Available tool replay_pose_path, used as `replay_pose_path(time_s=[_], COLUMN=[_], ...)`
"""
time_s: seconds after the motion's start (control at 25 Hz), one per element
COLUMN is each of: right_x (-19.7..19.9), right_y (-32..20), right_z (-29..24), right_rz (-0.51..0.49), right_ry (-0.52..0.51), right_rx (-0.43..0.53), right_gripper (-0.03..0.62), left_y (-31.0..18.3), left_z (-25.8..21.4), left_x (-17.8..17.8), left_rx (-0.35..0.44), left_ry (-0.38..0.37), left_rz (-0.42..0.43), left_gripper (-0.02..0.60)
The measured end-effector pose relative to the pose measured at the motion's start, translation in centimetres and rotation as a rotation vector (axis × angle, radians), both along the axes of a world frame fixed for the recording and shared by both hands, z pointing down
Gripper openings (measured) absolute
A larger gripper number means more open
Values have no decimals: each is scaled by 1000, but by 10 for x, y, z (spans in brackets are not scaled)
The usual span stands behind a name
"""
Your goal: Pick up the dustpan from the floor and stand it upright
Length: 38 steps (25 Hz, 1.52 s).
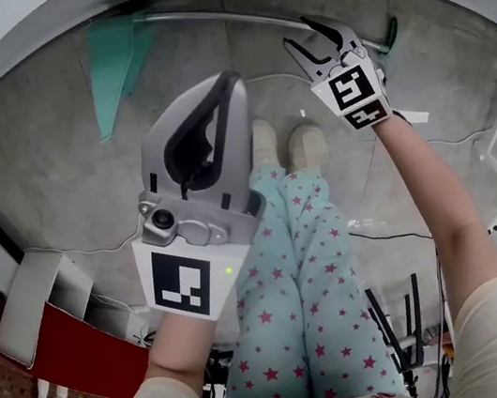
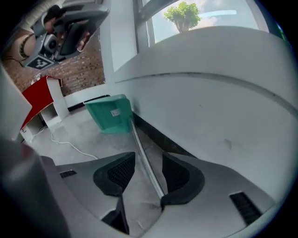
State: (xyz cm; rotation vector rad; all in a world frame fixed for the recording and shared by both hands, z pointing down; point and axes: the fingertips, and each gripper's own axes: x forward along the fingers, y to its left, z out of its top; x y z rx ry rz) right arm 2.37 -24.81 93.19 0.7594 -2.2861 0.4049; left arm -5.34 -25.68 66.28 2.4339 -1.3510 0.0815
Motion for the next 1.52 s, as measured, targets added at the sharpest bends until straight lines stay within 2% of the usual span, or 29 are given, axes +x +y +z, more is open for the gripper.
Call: replay_pose_path(time_s=[0.16,0.4,0.68,0.92,0.96,1.04,1.28,1.52], right_x=[13,14,18,33,34,38,38,20], right_y=[-1,2,6,10,10,9,18,12], right_z=[35,73,112,141,143,143,135,82], right_rz=[-40,-111,-172,-211,-214,-221,-327,-359], right_ry=[86,180,307,382,392,404,441,424], right_rx=[-4,-24,-53,-108,-112,-110,-93,-43], right_gripper=[178,202,202,200,193,122,100,98], left_y=[5,6,4,7,6,5,6,0], left_z=[6,18,29,40,41,40,34,-6], left_x=[1,-16,-22,-30,-31,-32,-20,-21], left_rx=[-1,0,10,-5,-4,0,-2,19], left_ry=[4,-11,-16,-33,-35,-33,-20,-5], left_rz=[3,-22,-35,-34,-36,-42,-32,-26], left_gripper=[18,18,18,18,18,18,18,18])
